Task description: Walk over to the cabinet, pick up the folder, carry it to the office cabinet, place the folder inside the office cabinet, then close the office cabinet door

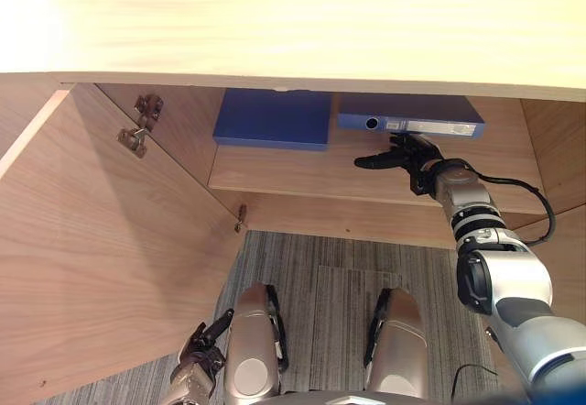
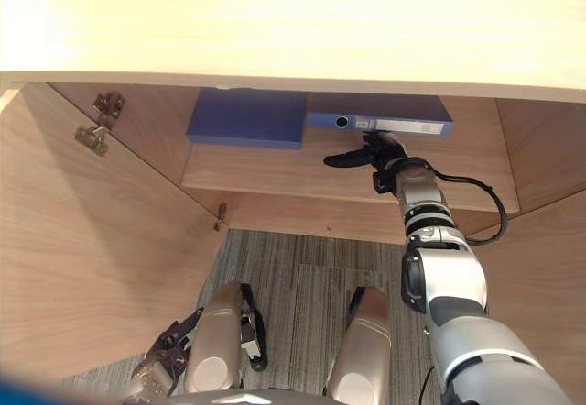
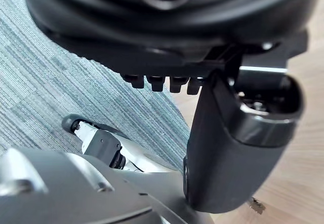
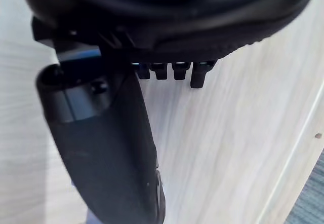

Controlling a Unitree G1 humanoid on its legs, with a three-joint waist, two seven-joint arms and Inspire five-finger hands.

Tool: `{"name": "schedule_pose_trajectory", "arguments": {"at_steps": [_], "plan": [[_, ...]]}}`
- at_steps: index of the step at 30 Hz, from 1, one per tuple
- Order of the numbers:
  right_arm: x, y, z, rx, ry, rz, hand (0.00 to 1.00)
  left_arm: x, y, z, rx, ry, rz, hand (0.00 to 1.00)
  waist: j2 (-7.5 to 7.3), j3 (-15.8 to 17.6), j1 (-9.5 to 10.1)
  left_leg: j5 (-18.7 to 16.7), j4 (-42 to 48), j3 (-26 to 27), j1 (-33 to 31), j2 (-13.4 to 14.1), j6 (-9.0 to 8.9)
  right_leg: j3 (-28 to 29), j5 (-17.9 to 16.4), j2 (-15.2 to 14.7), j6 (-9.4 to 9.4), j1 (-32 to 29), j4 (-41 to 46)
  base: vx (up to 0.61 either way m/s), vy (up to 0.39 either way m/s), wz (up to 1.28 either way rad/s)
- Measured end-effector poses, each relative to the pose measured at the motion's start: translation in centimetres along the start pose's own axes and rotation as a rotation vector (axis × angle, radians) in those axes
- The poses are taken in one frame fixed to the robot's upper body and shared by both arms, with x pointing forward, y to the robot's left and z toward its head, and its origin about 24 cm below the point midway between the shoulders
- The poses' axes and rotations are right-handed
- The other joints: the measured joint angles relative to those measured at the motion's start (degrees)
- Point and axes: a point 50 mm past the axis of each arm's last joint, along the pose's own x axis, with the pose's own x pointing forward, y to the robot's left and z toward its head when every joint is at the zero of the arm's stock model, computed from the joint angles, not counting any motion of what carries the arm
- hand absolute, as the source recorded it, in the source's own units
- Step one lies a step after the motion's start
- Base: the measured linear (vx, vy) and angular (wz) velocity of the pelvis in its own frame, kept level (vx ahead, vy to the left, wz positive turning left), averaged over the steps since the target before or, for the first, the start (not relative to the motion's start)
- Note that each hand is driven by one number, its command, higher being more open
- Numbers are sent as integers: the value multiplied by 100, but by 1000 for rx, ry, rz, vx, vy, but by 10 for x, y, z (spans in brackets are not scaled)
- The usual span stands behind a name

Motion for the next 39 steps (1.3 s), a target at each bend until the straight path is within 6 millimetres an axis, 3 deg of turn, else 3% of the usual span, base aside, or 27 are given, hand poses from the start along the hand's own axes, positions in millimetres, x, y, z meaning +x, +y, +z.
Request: {"name": "schedule_pose_trajectory", "arguments": {"at_steps": [7,13,19,26,39], "plan": [[-1,12,-19,-286,71,43,100,-1,1,-7,62,34,-19,100,11,-20,87,60,-371,46,403,-48,-47,-117,38,-12,18,430,-345,34,22,1],[2,37,-35,-445,113,68,100,-3,9,-18,127,83,-11,100,8,-30,120,241,-876,125,753,-65,-60,-232,251,60,8,823,-889,21,27,-2],[-4,37,-65,-484,199,68,100,-4,14,-25,204,119,-12,100,35,-11,155,567,-1608,124,1318,-234,-94,-541,432,-19,18,1545,-1538,22,0,15],[-6,37,-82,-453,266,85,100,-5,16,-30,244,142,-12,100,73,12,168,955,-2435,96,1844,-337,-131,-846,723,48,-29,2174,-2284,0,-11,8],[-8,34,-87,-418,262,40,100,-4,13,-30,273,143,-34,100,168,63,172,1302,-2925,82,1989,-370,-149,-1016,898,100,-91,2362,-2631,-37,-4,4]]}}
